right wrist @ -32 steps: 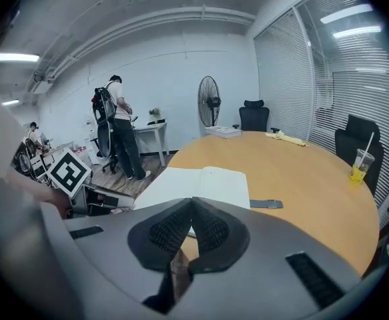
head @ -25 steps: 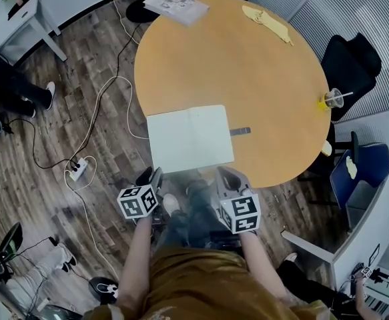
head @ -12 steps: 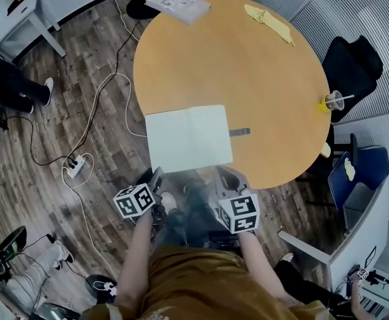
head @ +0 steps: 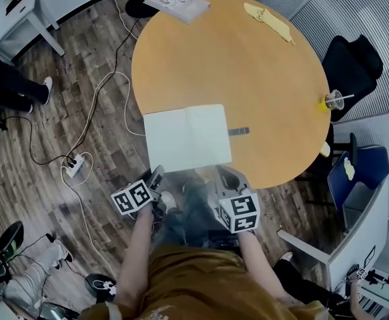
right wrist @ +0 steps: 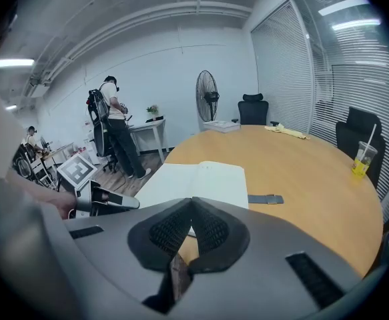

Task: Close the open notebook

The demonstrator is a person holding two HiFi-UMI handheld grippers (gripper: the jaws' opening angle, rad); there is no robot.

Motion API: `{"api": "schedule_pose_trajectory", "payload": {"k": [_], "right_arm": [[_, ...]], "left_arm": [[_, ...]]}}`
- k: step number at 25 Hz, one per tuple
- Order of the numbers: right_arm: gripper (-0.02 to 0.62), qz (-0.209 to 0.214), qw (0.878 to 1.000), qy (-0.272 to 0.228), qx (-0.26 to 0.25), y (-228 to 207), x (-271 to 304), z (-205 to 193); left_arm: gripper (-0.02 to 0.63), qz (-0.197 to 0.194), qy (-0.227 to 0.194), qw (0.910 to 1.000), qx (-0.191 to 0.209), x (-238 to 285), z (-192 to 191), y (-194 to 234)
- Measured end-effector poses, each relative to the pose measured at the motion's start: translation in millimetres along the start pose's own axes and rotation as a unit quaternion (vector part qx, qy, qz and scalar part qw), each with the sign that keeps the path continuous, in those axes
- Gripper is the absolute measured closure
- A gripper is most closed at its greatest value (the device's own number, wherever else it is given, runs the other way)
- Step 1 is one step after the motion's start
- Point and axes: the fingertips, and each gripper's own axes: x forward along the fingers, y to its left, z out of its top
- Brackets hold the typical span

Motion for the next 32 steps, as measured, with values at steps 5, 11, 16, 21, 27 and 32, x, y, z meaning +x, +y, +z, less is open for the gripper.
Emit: {"api": "schedule_pose_trajectory", "payload": {"k": [5,11,16,21,27,32], "right_arm": [[0.583,-0.001,1.000,-0.001,0.000,-2.7,0.5,1.2],[0.583,-0.001,1.000,-0.007,0.007,-2.1,-0.9,3.6],[0.583,-0.004,1.000,-0.011,0.005,-1.8,-4.3,7.3],[0.583,-0.007,1.000,-0.015,0.004,0.1,-6.6,9.4],[0.583,-0.010,1.000,-0.020,0.002,2.7,-10.1,11.9],[0.583,-0.015,1.000,-0.027,-0.002,3.5,-14.8,18.1]], "left_arm": [[0.443,-0.004,0.005,0.9999,-0.008,1.1,0.8,-0.9],[0.449,-0.007,0.003,1.0000,-0.006,-0.7,1.3,-1.1],[0.457,-0.009,0.002,0.9999,-0.006,-3.7,2.5,-2.5],[0.469,-0.017,0.001,0.9998,-0.006,-6.1,4.3,-4.6],[0.483,-0.026,-0.002,0.9997,-0.003,-9.8,6.1,-8.3],[0.497,-0.030,-0.015,0.9994,0.008,-14.6,10.4,-12.4]]}}
